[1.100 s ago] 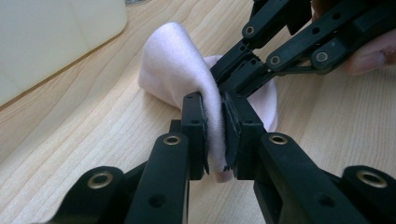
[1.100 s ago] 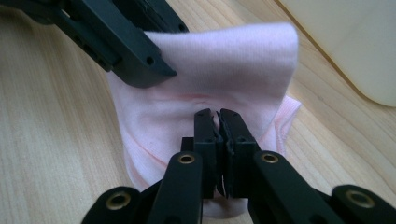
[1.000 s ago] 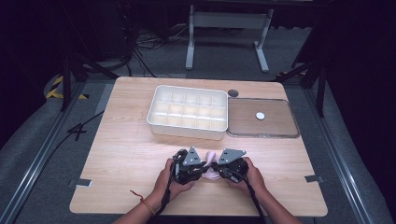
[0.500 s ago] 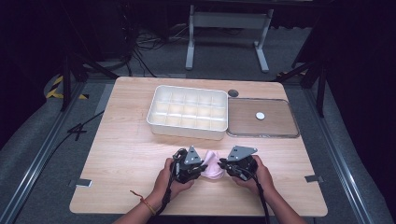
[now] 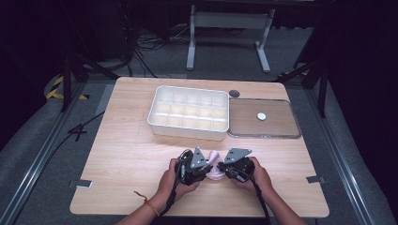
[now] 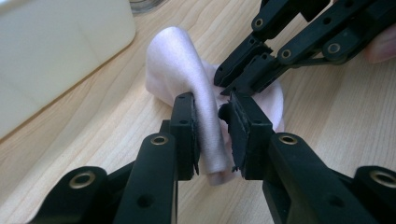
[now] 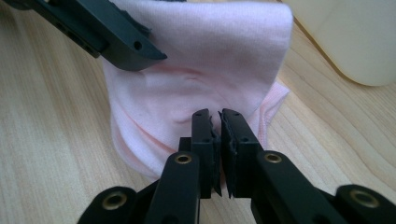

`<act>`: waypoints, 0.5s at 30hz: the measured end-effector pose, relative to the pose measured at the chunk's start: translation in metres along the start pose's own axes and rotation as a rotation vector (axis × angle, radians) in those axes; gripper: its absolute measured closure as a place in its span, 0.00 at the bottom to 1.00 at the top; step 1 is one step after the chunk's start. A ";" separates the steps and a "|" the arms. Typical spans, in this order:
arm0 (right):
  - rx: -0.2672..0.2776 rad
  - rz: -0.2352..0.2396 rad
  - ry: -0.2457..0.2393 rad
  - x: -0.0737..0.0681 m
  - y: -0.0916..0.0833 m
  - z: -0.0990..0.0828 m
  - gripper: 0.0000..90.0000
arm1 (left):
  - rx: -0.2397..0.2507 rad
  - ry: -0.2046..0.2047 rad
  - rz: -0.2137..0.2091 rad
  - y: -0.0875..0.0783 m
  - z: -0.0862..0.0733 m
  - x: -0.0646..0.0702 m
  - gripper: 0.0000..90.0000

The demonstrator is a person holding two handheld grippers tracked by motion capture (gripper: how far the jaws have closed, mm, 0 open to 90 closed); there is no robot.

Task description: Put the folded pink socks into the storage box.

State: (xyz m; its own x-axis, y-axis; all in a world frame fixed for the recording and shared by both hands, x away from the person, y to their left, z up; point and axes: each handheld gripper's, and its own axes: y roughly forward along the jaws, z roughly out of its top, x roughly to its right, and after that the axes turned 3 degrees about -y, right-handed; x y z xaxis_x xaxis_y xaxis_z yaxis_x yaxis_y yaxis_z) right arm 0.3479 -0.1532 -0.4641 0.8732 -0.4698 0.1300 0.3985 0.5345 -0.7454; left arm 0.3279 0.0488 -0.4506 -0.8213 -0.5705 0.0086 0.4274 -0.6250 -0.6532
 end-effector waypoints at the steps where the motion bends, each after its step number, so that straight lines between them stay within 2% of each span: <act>1: -0.002 -0.002 -0.002 0.000 0.000 0.000 0.94 | 0.001 0.009 0.003 -0.001 0.001 0.001 0.81; 5: -0.003 -0.001 -0.002 0.000 0.000 0.000 0.94 | 0.010 0.027 0.007 -0.001 0.003 0.003 0.82; 10: 0.000 0.001 0.003 0.000 0.000 0.000 0.94 | -0.016 0.051 0.007 0.005 0.004 0.008 0.90; 13: 0.010 0.004 0.009 0.000 0.000 0.000 0.93 | -0.036 0.093 0.022 0.009 0.004 0.010 0.91; 15: 0.022 0.005 0.016 0.002 -0.003 0.000 0.92 | -0.047 0.092 0.019 0.010 0.004 0.011 0.91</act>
State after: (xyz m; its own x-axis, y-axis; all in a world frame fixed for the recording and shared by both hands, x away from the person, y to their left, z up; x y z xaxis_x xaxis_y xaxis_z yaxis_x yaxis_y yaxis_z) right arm 0.3487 -0.1558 -0.4619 0.8707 -0.4782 0.1151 0.4000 0.5523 -0.7315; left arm 0.3249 0.0343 -0.4545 -0.8453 -0.5295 -0.0719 0.4267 -0.5879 -0.6872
